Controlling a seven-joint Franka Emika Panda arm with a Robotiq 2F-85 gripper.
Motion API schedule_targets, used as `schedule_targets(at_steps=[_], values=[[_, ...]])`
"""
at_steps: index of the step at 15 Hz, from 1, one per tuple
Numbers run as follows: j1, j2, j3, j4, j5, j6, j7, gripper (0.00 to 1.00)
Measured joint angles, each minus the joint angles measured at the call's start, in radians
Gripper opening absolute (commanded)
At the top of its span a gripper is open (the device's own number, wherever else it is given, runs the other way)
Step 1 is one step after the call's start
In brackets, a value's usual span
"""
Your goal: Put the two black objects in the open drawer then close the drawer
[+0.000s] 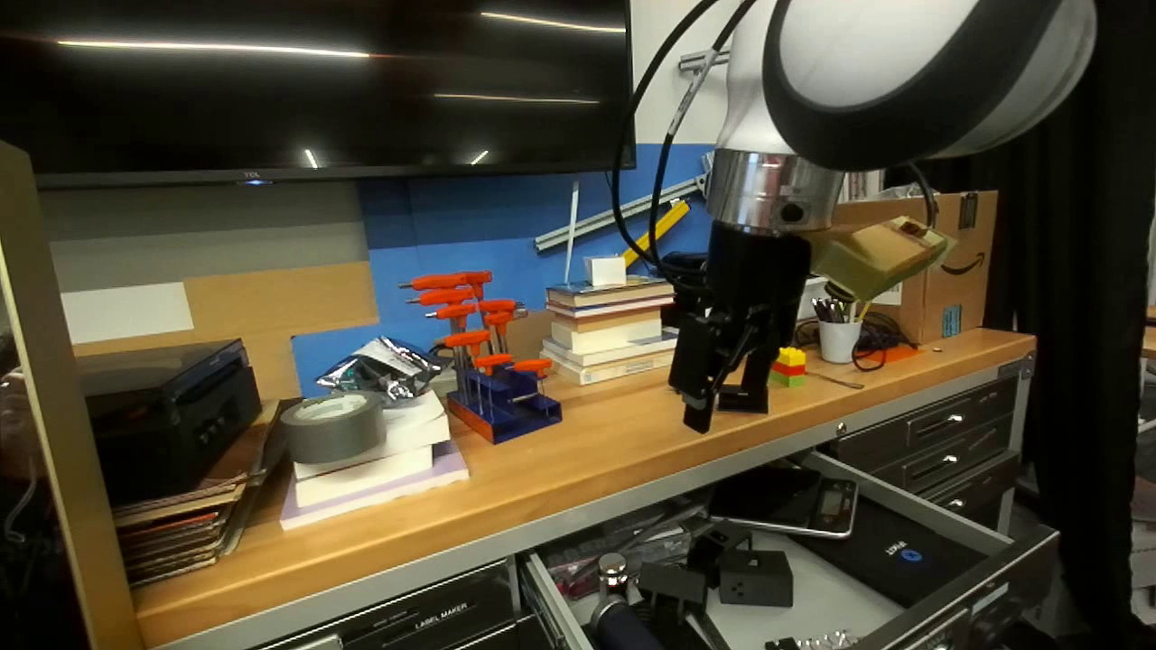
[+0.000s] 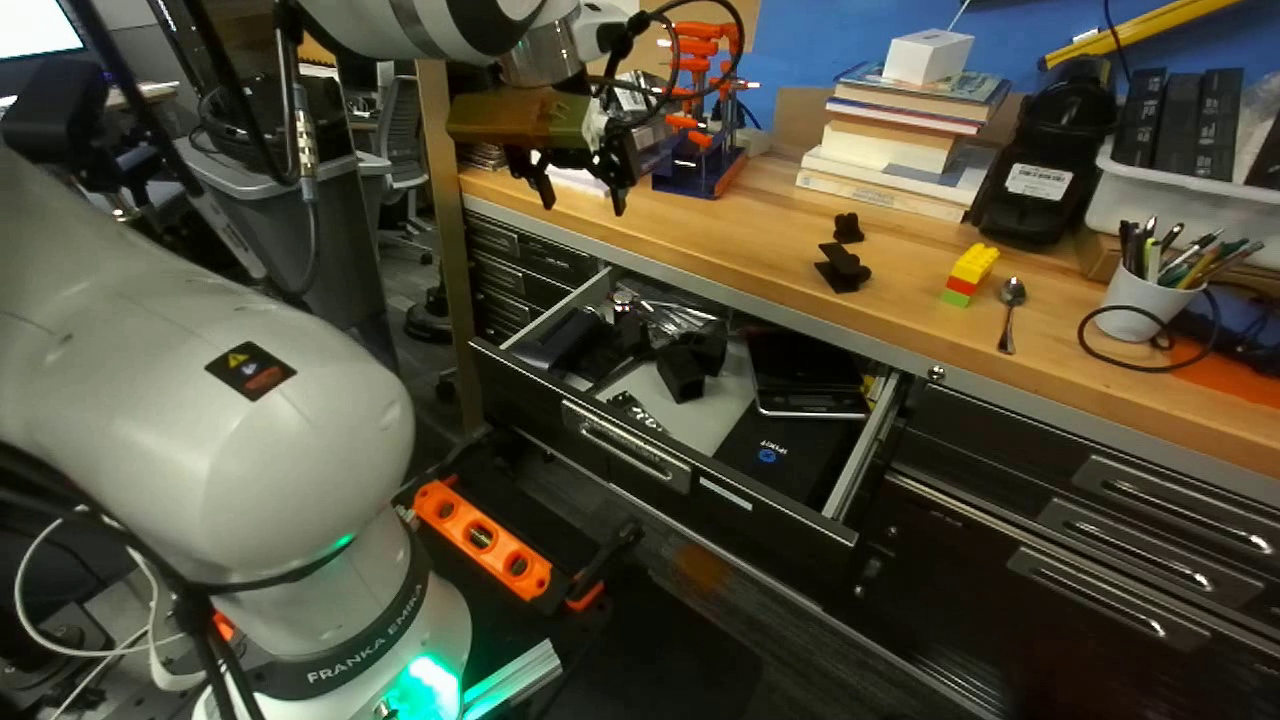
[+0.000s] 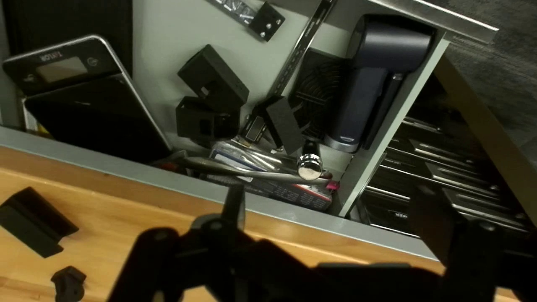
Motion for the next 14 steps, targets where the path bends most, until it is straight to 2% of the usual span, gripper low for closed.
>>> schedule_targets(at_steps=[7,10,14], values=[[-0.039,0.204,-0.159,0.046,-0.065,0.294,-0.294,1.00],[-0.038,0.331,-0.217,0.128,-0.059,0.374,-0.419,1.00],[-0.041,0.488,-0.254,0.270,-0.028,0.422,-0.542,1.00]])
